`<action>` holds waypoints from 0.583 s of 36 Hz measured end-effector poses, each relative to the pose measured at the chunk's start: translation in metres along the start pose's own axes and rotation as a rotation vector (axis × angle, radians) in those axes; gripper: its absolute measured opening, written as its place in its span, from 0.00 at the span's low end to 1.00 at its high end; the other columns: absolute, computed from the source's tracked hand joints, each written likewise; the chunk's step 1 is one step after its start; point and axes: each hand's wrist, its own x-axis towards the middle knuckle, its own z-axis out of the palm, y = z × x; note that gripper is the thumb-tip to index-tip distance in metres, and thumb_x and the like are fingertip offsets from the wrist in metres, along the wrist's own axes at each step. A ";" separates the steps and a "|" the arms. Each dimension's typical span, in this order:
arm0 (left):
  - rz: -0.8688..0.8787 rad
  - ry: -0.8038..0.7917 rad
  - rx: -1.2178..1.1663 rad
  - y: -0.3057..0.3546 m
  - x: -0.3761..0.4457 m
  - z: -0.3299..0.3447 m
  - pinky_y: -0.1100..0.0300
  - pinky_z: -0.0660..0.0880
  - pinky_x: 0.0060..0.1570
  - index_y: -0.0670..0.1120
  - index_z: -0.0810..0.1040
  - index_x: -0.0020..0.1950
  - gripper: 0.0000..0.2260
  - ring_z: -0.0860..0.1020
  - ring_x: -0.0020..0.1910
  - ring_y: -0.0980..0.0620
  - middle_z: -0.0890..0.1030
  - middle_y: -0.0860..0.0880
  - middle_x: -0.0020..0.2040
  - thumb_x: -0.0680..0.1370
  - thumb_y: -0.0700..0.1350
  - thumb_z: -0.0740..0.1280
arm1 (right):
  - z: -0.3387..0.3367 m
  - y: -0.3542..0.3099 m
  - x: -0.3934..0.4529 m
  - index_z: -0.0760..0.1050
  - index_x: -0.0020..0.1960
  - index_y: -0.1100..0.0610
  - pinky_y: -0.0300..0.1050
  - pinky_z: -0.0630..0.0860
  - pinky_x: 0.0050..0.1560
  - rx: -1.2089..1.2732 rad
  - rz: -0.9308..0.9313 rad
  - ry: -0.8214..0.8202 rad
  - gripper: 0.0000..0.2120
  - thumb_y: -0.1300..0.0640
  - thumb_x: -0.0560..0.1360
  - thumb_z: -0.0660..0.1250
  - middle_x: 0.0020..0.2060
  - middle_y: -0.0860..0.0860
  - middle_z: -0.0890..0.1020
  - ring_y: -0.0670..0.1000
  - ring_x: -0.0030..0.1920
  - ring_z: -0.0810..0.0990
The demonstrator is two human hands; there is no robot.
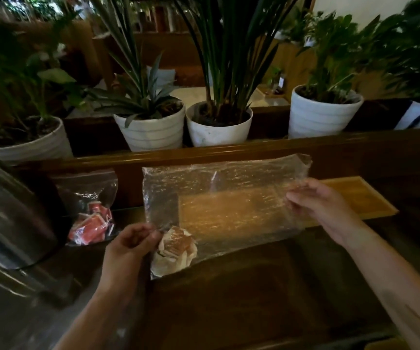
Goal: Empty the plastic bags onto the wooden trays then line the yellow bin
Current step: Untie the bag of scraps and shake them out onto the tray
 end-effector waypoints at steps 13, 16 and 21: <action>0.184 0.050 0.157 0.068 0.028 -0.007 0.61 0.80 0.32 0.50 0.84 0.45 0.12 0.83 0.36 0.53 0.85 0.47 0.41 0.75 0.33 0.68 | 0.015 -0.025 0.049 0.74 0.62 0.45 0.43 0.81 0.41 0.007 -0.059 -0.056 0.23 0.63 0.72 0.73 0.50 0.56 0.85 0.54 0.47 0.85; 0.217 0.054 0.171 0.077 0.031 -0.003 0.65 0.79 0.32 0.48 0.83 0.45 0.13 0.82 0.32 0.56 0.85 0.49 0.37 0.75 0.30 0.67 | 0.018 -0.025 0.055 0.73 0.63 0.46 0.42 0.80 0.41 0.024 -0.063 -0.071 0.23 0.63 0.72 0.73 0.50 0.54 0.85 0.54 0.47 0.85; 0.247 0.027 0.182 0.094 0.039 0.000 0.66 0.79 0.33 0.43 0.81 0.49 0.10 0.82 0.32 0.57 0.84 0.49 0.35 0.74 0.29 0.67 | 0.021 -0.025 0.066 0.72 0.65 0.47 0.46 0.81 0.45 0.033 -0.048 -0.068 0.25 0.64 0.72 0.72 0.48 0.55 0.86 0.55 0.49 0.85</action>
